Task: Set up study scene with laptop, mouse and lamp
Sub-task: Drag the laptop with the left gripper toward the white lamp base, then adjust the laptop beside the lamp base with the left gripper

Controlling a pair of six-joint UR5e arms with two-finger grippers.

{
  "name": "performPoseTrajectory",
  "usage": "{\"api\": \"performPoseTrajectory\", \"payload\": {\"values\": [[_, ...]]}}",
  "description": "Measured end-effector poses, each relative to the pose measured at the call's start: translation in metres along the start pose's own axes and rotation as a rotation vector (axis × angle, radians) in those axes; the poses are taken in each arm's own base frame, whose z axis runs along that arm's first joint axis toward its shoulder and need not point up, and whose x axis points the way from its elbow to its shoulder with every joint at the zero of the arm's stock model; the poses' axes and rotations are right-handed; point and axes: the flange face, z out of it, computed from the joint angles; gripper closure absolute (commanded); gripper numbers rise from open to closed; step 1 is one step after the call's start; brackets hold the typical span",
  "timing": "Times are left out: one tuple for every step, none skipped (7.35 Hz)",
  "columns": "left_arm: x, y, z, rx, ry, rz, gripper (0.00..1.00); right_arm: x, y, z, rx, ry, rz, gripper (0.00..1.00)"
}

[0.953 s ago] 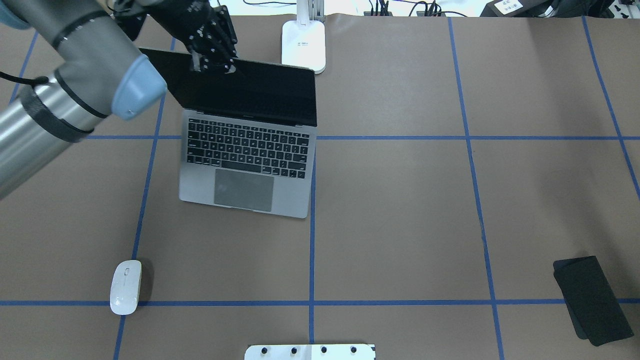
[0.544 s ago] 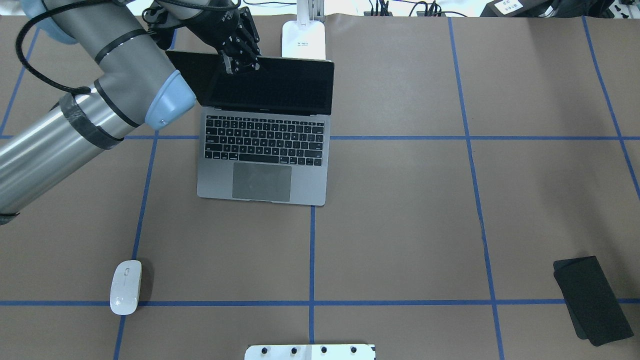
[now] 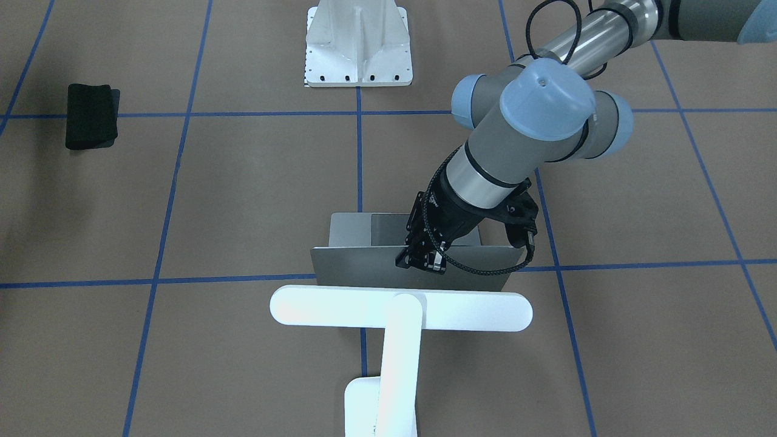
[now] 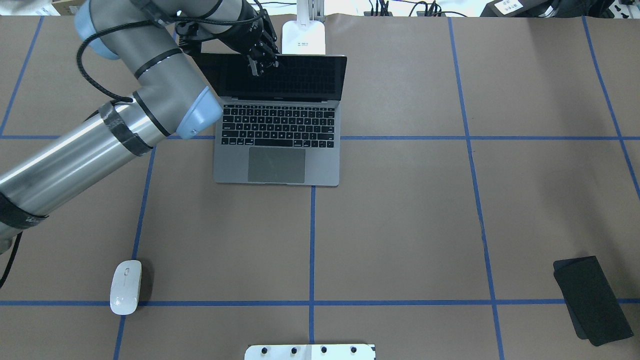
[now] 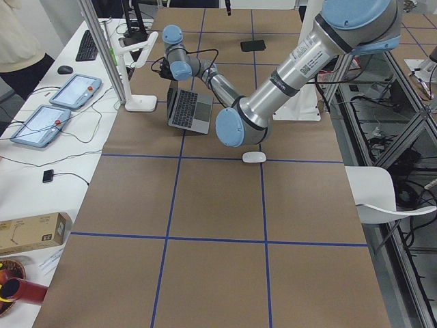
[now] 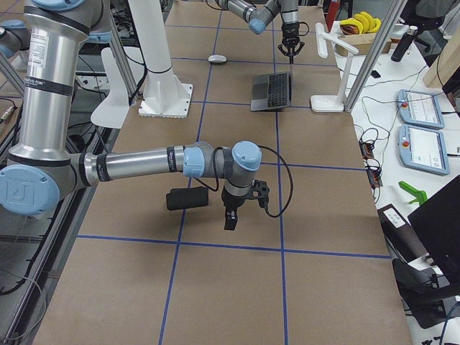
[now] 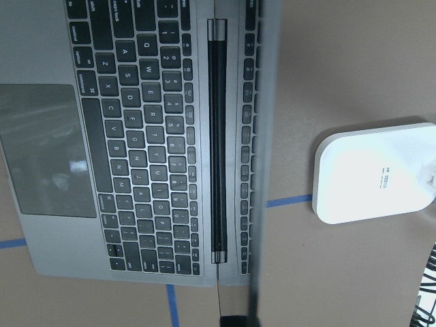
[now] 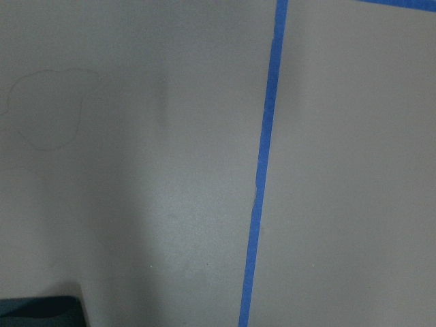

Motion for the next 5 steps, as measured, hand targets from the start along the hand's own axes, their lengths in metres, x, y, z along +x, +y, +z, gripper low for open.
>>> {"api": "performPoseTrajectory", "payload": {"values": [[0.001,0.005,0.008,-0.003,0.029,-0.003,1.00,0.000,0.000,0.000,-0.001,0.000,0.001,0.00],[0.001,0.009,0.019,-0.009,0.058,-0.001,1.00,0.001,0.000,0.001,-0.002,0.000,0.002,0.00],[0.001,0.014,0.029,-0.014,0.076,0.006,1.00,0.001,0.000,0.001,-0.003,0.000,0.003,0.00],[0.002,0.017,0.039,-0.020,0.082,0.015,1.00,0.001,0.000,0.001,-0.005,0.001,0.004,0.00],[0.004,0.019,0.047,-0.027,0.086,0.025,1.00,0.002,0.000,0.002,-0.008,0.001,0.007,0.00]]}}
